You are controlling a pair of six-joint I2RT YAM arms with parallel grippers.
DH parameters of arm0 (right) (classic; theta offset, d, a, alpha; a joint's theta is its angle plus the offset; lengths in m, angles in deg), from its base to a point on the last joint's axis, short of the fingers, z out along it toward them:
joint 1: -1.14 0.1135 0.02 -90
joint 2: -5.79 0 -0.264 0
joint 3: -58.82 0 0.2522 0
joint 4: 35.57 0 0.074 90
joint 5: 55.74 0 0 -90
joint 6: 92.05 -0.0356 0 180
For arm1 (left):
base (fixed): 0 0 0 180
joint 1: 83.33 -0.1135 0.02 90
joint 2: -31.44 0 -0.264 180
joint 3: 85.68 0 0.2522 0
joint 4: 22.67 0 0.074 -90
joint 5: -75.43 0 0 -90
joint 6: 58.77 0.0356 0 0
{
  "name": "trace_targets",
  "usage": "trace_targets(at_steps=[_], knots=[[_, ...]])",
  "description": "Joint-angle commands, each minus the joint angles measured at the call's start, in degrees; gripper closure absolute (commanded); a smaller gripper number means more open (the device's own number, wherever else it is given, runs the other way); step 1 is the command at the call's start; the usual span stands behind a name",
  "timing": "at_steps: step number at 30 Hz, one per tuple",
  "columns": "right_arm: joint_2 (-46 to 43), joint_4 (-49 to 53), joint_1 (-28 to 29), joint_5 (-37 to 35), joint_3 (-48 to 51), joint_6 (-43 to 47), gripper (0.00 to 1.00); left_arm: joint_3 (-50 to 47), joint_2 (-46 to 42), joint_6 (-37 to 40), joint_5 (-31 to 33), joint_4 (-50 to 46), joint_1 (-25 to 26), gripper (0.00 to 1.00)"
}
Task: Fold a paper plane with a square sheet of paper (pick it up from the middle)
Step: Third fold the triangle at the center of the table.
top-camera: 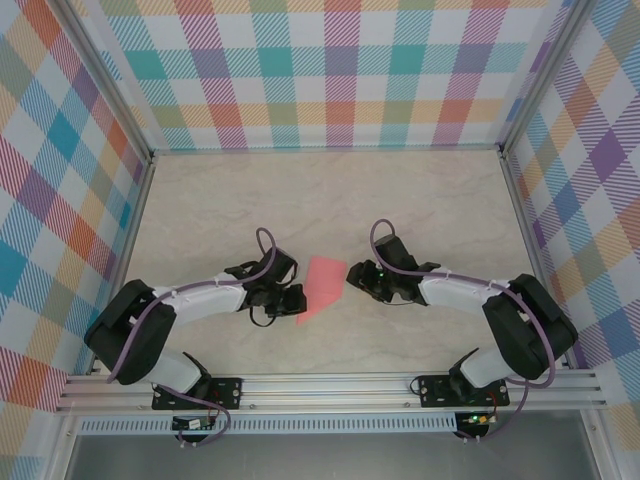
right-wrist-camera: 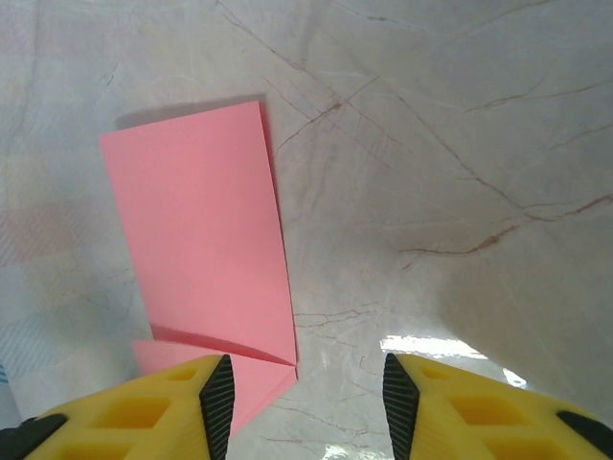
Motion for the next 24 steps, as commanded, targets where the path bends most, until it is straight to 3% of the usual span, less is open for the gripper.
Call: trace_targets(at_steps=[1, 16, 24], knots=[[0.45, -0.06, -0.06, 2.59, -0.89, 0.19, 0.51, 3.39, -2.93, 1.33, 2.30, -4.05, 0.02, 0.87], [6.10, -1.85, 0.71, 7.45, -4.23, 0.38, 0.47, 10.34, 5.92, 4.05, 4.02, -5.23, -0.04, 0.85], [7.48, -3.41, 1.43, 8.08, -4.22, -0.73, 0.46, 12.35, 11.72, 4.32, 7.78, -8.61, -0.22, 0.89]])
